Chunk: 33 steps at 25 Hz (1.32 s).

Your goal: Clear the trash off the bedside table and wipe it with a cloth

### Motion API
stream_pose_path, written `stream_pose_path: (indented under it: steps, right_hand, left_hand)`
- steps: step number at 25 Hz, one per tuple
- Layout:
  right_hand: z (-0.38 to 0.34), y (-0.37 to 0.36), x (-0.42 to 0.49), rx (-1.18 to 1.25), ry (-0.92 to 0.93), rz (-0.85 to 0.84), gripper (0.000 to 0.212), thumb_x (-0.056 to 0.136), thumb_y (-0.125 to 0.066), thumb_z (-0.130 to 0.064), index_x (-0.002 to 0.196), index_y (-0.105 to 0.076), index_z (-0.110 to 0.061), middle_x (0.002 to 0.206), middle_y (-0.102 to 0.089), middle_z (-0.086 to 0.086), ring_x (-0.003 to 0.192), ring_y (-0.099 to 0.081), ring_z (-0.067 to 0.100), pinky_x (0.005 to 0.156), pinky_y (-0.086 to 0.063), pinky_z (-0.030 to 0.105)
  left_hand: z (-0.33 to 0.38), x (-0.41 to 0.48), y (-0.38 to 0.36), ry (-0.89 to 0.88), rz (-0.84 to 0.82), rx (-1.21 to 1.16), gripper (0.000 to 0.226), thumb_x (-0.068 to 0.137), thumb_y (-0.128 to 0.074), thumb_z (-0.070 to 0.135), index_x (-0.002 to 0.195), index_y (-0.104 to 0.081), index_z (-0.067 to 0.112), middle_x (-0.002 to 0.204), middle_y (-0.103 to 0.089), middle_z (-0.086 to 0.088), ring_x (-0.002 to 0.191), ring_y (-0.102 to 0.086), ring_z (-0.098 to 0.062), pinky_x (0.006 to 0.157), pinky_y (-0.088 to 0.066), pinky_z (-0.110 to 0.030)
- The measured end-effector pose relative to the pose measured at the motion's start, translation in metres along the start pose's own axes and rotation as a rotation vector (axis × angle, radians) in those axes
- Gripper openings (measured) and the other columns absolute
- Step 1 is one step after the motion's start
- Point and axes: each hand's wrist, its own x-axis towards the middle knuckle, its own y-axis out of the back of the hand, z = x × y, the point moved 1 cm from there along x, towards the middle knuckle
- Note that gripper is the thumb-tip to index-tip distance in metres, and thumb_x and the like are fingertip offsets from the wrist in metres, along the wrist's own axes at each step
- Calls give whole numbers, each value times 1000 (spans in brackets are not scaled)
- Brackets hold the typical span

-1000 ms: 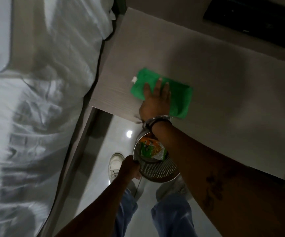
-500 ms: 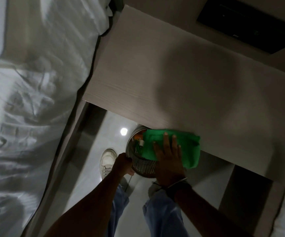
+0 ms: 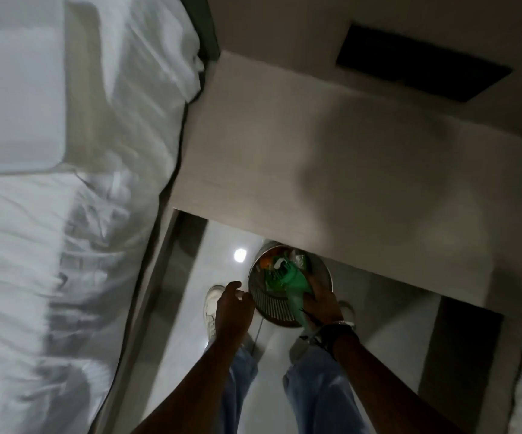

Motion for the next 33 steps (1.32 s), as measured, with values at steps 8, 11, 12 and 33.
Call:
stream_pose_path:
  steps: [8,11,12,33]
  right_hand:
    - [-210,91,-125,-586,884,119,54,75,-42,-17,124,-62,-10,135,-59,9,123,-57,25,104,-46,40]
    - [-260,98,-127,-741,1037,207,64,68,-64,-9,131,-55,-17,142,-53,2,127,-53,21,104,-47,40]
    - [-263,101,-121,-635,992,287,69,68,-64,-2,134,-51,-13,144,-50,6,131,-49,22,106,-44,40]
    - [-539,-62,-1,-629,381,360,27,89,-50,-13,116,-53,-12,119,-56,13,110,-54,33,90,-50,42]
  left_hand:
    - [198,-86,186,246,-671,-821,73,84,-55,71,113,-73,7,121,-70,-20,113,-67,-37,105,-47,-56]
    - [231,-93,238,13,-571,-802,22,87,-70,14,106,-74,2,99,-76,-18,81,-75,-24,72,-63,-35]
    - [234,-93,246,-16,-507,-776,21,86,-67,1,107,-71,-1,93,-77,-17,75,-75,-23,63,-63,-31]
    - [222,50,402,-259,318,548,16,82,-58,19,96,-66,14,98,-65,-7,95,-59,-27,82,-45,-38]
